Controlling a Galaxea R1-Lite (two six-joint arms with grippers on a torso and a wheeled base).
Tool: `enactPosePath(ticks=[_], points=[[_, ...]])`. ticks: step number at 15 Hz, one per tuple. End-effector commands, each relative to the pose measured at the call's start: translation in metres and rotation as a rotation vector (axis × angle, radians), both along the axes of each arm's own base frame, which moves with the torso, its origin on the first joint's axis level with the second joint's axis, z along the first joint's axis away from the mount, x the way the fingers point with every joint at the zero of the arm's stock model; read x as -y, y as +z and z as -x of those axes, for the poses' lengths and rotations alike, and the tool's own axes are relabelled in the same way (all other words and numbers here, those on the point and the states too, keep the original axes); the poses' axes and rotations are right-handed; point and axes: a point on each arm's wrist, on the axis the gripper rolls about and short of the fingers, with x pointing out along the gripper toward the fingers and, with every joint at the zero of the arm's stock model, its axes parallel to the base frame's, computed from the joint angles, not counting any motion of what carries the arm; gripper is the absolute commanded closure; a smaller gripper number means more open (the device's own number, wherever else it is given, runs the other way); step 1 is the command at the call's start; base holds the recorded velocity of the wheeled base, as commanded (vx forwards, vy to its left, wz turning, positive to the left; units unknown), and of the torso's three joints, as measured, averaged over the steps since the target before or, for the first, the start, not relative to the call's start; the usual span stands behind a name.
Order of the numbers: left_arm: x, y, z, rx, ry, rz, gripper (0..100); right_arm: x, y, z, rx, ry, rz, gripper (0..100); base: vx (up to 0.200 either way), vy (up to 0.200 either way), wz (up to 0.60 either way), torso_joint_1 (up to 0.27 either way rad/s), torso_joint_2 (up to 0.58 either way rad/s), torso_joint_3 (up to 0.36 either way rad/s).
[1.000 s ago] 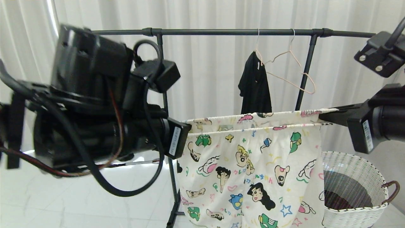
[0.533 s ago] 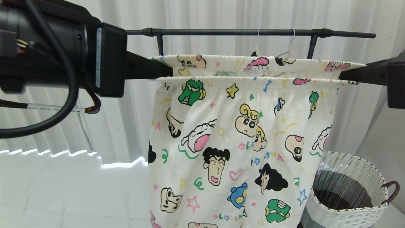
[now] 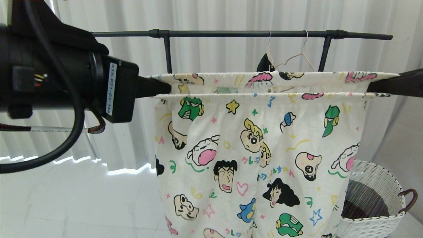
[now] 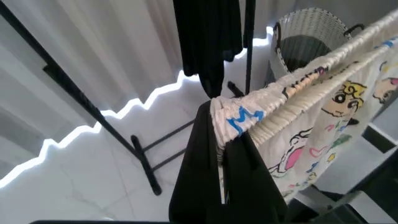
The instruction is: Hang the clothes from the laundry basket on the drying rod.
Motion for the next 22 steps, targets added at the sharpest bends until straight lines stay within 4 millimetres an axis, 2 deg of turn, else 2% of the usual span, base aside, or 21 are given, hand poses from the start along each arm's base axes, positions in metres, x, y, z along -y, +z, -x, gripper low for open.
enactPosePath(ticks=[1,3,5,8,10,17,21,22], points=[[0.011,-0.001,-0.012,0.042,-0.012,-0.001,100,0.016,0.006,0.022,-0.019,0.045,-0.033,100,0.0,0.0,0.0,0.0,0.0,0.0],[0.026,0.001,-0.028,0.12,-0.021,0.029,100,0.024,0.008,0.034,-0.031,0.08,-0.042,100,0.0,0.0,0.0,0.0,0.0,0.0],[0.038,0.003,-0.04,0.151,-0.027,0.049,100,0.02,0.009,0.043,-0.038,0.163,-0.059,100,0.0,0.0,0.0,0.0,0.0,0.0],[0.046,0.012,-0.048,0.172,-0.027,0.077,100,0.012,0.007,0.053,-0.061,0.266,-0.067,100,0.0,0.0,0.0,0.0,0.0,0.0],[0.048,0.02,-0.051,0.192,-0.023,0.101,100,0.011,0.007,0.054,-0.063,0.276,-0.071,100,0.0,0.0,0.0,0.0,0.0,0.0],[0.047,0.02,-0.048,0.176,-0.019,0.119,100,0.016,0.008,0.055,-0.055,0.26,-0.081,100,0.0,0.0,0.0,0.0,0.0,0.0],[0.026,0.018,-0.023,0.153,-0.106,0.134,100,0.016,0.0,0.039,-0.054,0.135,-0.076,100,0.0,0.0,0.0,0.0,0.0,0.0],[0.013,0.01,-0.007,0.127,-0.159,0.134,100,0.009,-0.003,0.026,-0.023,0.078,-0.117,100,0.0,0.0,0.0,0.0,0.0,0.0]])
